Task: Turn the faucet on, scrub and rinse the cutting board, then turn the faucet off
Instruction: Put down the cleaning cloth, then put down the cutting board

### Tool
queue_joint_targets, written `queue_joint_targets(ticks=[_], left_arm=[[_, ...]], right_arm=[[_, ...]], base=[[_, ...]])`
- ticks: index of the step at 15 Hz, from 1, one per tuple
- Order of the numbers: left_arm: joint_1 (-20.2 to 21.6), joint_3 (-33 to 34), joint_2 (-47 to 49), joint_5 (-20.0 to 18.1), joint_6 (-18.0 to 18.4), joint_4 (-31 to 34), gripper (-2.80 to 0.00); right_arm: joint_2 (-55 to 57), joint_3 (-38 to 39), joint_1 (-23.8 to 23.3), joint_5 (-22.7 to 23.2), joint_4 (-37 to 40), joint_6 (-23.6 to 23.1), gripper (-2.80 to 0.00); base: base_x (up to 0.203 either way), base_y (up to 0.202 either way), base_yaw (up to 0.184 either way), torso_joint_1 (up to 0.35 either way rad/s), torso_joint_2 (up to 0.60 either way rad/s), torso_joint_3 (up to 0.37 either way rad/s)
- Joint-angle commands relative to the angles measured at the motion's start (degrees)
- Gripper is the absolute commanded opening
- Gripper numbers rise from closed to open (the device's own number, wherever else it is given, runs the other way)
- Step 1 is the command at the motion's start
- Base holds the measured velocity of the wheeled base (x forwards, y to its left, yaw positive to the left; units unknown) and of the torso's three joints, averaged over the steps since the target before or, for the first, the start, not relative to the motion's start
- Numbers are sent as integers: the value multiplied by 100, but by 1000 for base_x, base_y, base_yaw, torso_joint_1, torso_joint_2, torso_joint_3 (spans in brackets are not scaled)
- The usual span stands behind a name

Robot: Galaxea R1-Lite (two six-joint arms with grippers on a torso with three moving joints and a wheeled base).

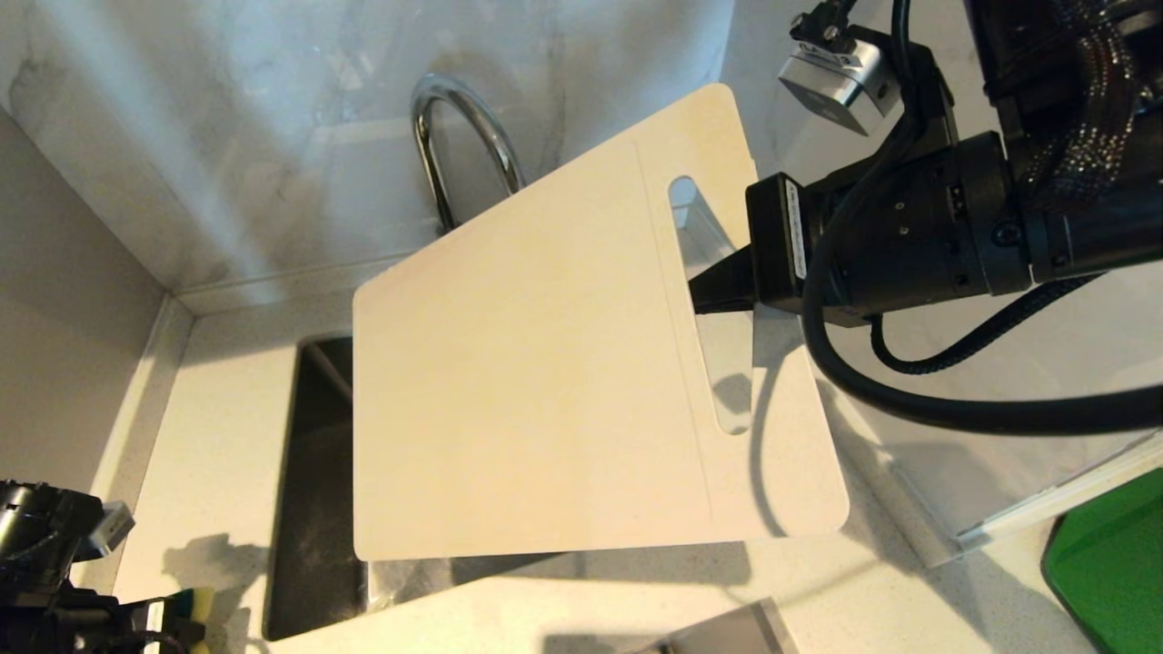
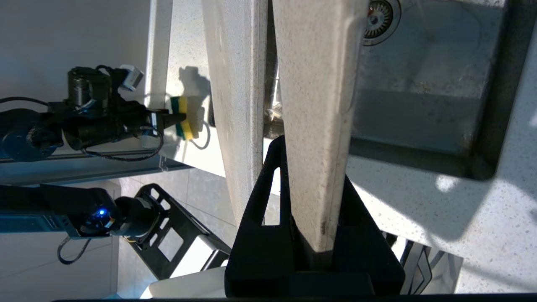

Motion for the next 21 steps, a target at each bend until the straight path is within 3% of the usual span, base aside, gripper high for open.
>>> queue_joint_targets(ticks=[1,8,9,15,21], left_arm=[[-16,-33,-331,14,128,25,0],[-23,-97,-624,8,237,60,0],[-60,-174,-877,4,237,138,-280],[-873,-987,-2987,-382,254,1967,-280],[-784,-1178,-4030,60,272,2519,-280]], right_arm=[[0,-2,11,11,20,2,-280],[-51,40,5,6,20,2,-280],[-62,51,5,6,20,3,-280],[-132,131,-30,6,20,3,-280],[-204,209,-30,-3,20,11,-280]], base=[[0,0,0,0,0,0],[0,0,0,0,0,0],[0,0,0,0,0,0],[0,0,0,0,0,0],[0,0,0,0,0,0]])
